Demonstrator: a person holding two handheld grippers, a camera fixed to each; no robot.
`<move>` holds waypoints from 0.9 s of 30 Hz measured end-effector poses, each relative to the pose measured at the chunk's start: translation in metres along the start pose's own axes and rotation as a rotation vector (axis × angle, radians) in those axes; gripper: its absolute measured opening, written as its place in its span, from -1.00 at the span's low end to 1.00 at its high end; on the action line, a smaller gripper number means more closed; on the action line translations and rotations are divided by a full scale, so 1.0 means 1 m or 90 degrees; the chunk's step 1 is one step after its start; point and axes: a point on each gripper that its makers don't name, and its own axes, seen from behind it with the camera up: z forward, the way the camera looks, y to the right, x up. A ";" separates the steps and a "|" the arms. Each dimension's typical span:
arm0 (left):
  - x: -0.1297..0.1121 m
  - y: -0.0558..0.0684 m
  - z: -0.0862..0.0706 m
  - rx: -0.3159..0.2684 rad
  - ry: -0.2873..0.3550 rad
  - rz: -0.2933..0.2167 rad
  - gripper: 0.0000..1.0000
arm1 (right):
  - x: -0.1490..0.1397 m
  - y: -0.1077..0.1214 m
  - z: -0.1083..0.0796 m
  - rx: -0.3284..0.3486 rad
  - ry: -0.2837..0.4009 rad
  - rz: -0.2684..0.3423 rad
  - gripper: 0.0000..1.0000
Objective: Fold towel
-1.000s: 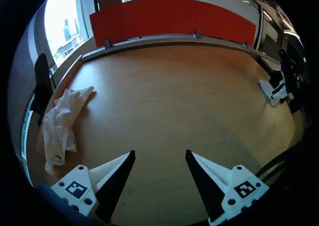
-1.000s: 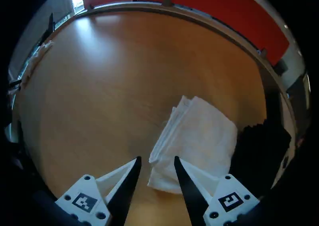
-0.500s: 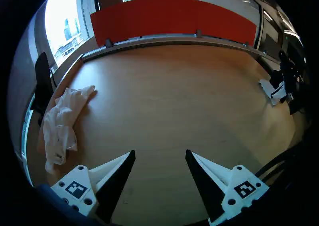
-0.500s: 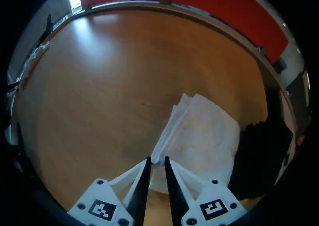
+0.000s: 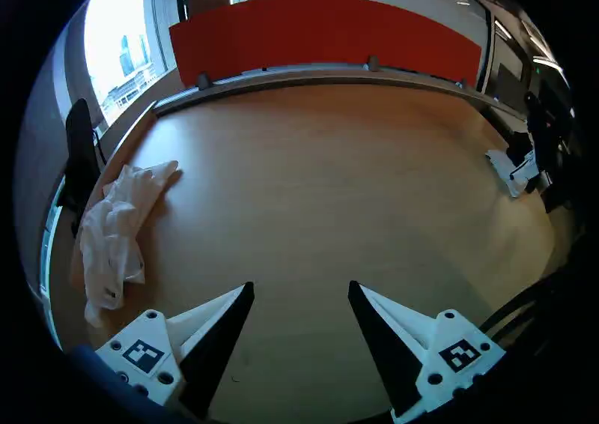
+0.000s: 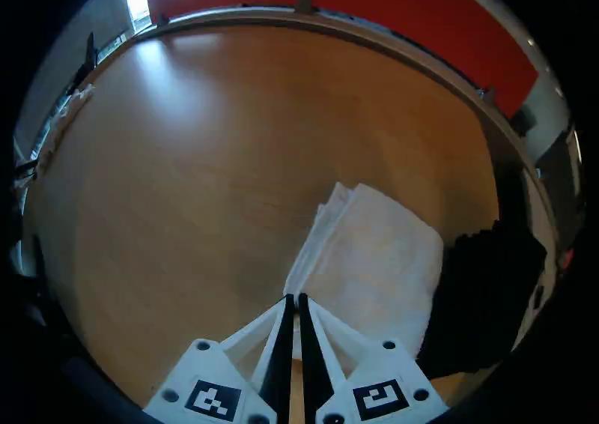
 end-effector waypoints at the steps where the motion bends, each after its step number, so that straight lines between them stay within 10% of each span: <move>1: 0.000 0.000 0.000 -0.001 0.001 0.001 0.87 | 0.001 0.000 -0.001 0.000 0.001 0.000 -0.90; 27: 0.015 0.008 -0.001 -0.016 0.027 0.005 0.87 | 0.026 0.019 -0.061 -0.031 0.048 0.009 -0.90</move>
